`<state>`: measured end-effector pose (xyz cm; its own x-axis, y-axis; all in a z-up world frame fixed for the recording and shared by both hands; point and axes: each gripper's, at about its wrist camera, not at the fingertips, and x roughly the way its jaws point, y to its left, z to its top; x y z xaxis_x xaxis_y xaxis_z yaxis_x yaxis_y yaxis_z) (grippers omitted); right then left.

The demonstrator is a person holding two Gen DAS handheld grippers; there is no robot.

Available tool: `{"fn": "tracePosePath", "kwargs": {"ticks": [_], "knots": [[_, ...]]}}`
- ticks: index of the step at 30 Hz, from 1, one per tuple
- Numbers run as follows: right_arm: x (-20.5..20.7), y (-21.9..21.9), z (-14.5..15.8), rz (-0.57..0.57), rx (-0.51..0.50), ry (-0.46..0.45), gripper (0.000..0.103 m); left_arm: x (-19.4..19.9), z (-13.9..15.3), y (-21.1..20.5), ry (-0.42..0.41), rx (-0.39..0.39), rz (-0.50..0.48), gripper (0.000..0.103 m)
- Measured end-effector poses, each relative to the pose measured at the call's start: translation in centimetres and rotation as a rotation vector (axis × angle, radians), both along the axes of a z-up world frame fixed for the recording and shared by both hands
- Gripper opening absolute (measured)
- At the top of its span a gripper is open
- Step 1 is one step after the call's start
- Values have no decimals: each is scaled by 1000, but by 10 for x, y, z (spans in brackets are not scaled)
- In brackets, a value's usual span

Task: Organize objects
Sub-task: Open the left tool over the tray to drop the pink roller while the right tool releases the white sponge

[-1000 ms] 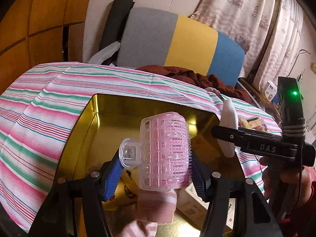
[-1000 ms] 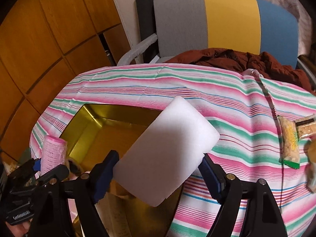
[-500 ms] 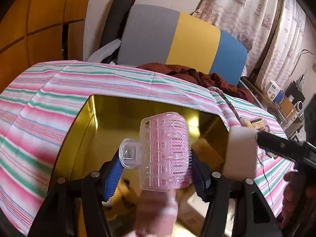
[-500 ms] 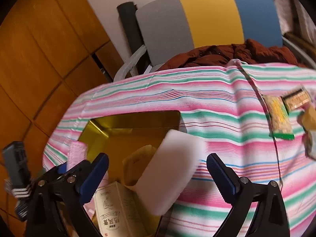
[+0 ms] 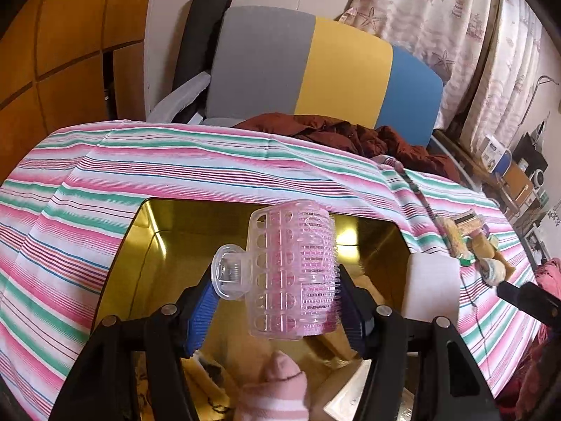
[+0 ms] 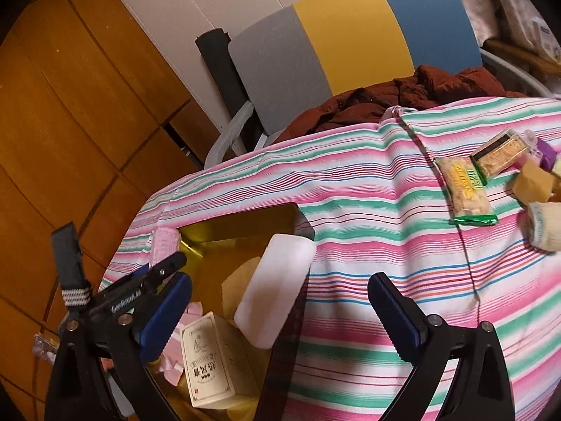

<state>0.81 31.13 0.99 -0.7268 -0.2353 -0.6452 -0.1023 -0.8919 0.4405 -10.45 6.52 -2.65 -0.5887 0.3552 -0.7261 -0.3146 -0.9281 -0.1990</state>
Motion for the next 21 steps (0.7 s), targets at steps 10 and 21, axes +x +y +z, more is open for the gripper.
{"fn": "tracePosePath", "kwargs": {"ticks": [10,21], "knots": [[-7,-9,-15,29,-25,-26,101,7,-1,-16,-2,-17,83,83],[-65,-71,-26,198,14,-64,101,33,22,-70,63,82,254,83]]}}
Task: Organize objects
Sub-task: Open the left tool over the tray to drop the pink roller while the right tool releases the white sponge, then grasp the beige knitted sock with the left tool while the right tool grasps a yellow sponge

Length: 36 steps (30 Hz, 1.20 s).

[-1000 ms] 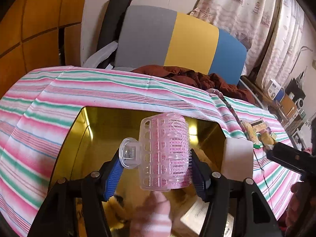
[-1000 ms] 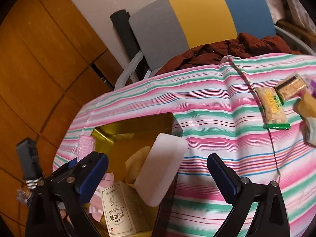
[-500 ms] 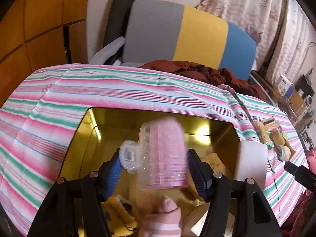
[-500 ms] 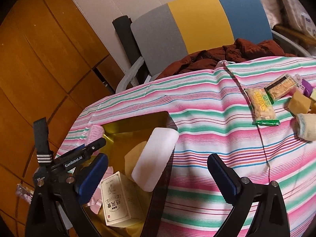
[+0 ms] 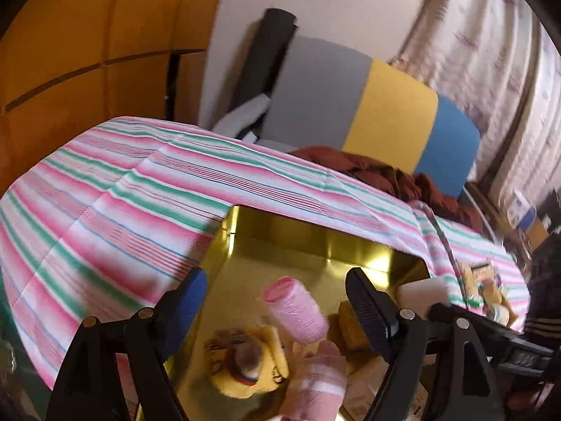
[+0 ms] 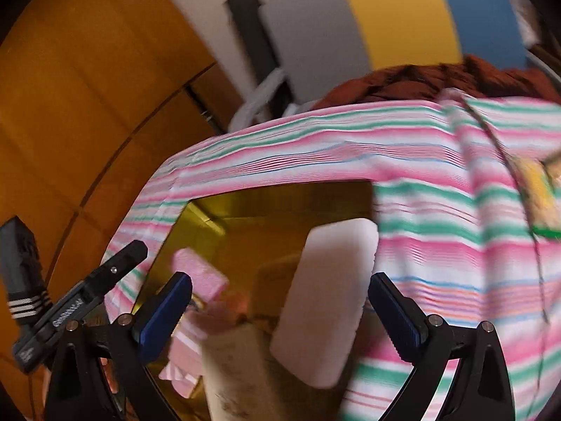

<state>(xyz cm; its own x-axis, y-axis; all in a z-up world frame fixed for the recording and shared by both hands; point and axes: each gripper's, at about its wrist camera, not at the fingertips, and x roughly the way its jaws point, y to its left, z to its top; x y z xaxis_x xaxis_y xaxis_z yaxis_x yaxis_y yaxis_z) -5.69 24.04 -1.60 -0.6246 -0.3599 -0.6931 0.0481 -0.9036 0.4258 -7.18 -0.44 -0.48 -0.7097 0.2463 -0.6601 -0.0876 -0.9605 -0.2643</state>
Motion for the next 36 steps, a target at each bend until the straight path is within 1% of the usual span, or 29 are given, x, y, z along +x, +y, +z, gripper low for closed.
{"fn": "tracePosePath", "kwargs": {"ticks": [4,5,7,9,13,19,23,30,36], "knots": [[-8,-24,4,108,-10,-5,101,6,3,-13,7,41,43,83],[-4,-27,8,120,-13,11,101,8,3,-14,10,44,48,83],[8,-26,21,114,1,78,101,9,3,-13,12,44,49,83],[19,-19,32,100,15,124,101,9,4,-8,14,46,40,83],[39,8,46,41,34,161,101,8,3,12,15,44,3,83],[52,54,43,-76,28,93,101,17,4,49,17,24,-79,83],[63,79,37,-138,74,60,101,23,6,79,20,-7,-155,83],[80,127,20,-206,149,4,101,37,7,127,11,-24,-286,83],[102,182,14,-300,233,-25,101,51,5,168,1,-54,-395,83]]}}
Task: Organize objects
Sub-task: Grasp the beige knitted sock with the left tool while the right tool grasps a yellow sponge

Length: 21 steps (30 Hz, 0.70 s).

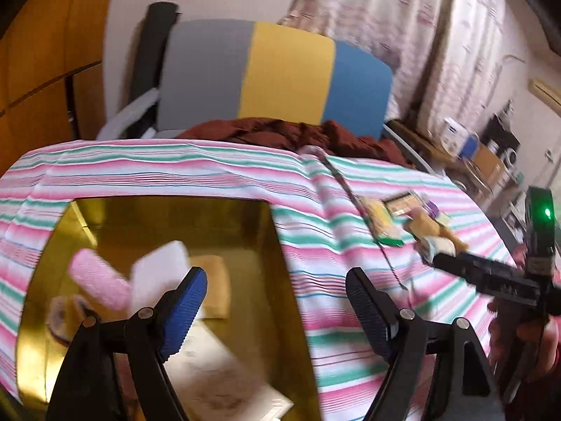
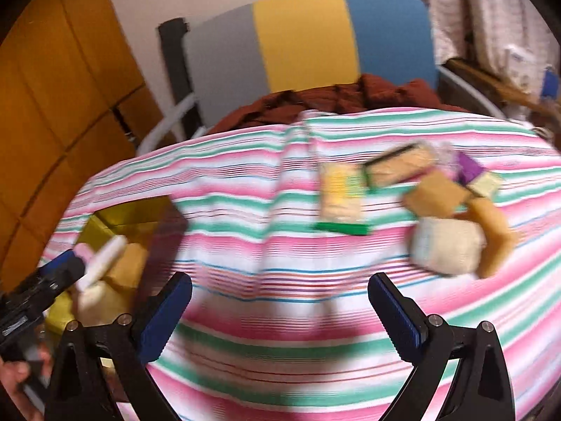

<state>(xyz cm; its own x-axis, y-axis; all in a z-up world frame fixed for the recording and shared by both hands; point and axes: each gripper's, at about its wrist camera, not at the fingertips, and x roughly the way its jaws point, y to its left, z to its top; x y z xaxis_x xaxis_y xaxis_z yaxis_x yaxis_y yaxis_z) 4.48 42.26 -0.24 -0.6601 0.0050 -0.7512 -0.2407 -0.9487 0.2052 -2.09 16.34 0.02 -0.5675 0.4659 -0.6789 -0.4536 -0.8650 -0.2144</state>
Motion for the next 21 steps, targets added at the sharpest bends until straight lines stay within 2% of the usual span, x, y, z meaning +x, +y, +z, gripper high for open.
{"fn": "tracePosePath", "kwargs": {"ticks": [6,11,15,21], "knots": [[25,80,6,-169,81,10,101,19,-1,45,0,-7,-123,83],[32,148,-7,-306,139,-23,101,32,-7,83,-18,-12,-218,83],[33,188,-28,-364,76,-51,98,39,-14,105,-32,-30,-261,83],[19,208,-54,-325,-55,-125,86,42,-26,132,-62,-61,-307,83]]}}
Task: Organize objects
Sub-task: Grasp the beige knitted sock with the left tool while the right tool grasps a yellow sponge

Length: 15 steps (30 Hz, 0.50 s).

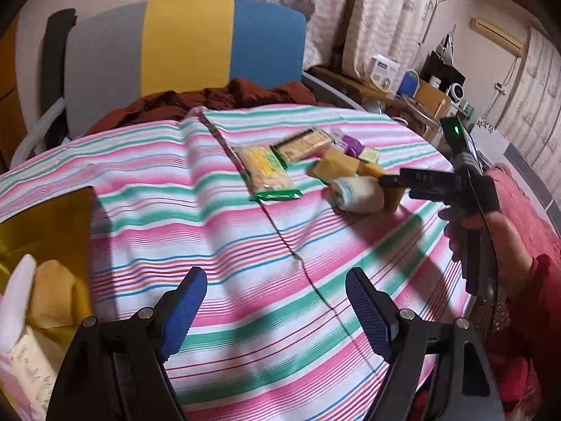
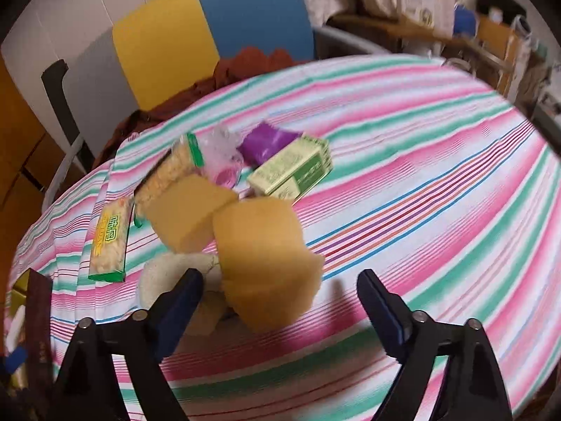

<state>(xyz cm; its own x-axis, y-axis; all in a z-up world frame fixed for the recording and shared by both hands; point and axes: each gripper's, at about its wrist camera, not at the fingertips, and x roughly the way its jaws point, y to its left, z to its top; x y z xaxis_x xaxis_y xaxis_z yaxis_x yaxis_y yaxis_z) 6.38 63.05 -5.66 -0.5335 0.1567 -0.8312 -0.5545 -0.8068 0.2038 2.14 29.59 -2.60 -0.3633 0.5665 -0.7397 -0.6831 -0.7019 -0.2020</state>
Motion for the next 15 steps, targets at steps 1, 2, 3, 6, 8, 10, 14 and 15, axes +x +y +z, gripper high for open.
{"fn": "tracePosePath", "kwargs": {"ticks": [1,2,3,6,8,10,14,15], "knots": [[-2,0,-1,-1,-9,7,84,0,-2,4,-6,-2,-5,83],[-4,1,-1,2,-20,15,83,0,-5,10,-14,-6,-11,83],[-5,2,-1,6,-26,18,81,1,-6,14,-18,-9,-16,83],[-6,2,-4,4,-43,21,78,3,-12,27,-32,-14,-34,83],[-6,1,-4,13,-64,30,69,3,-15,36,-39,-19,-46,83],[-6,-1,-4,26,-79,39,59,5,-17,46,-42,-20,-58,83],[-6,-4,-2,34,-61,28,53,7,-18,62,-39,-21,-81,83],[-4,-3,-2,31,-66,30,52,7,-18,66,-37,-22,-83,83]]}}
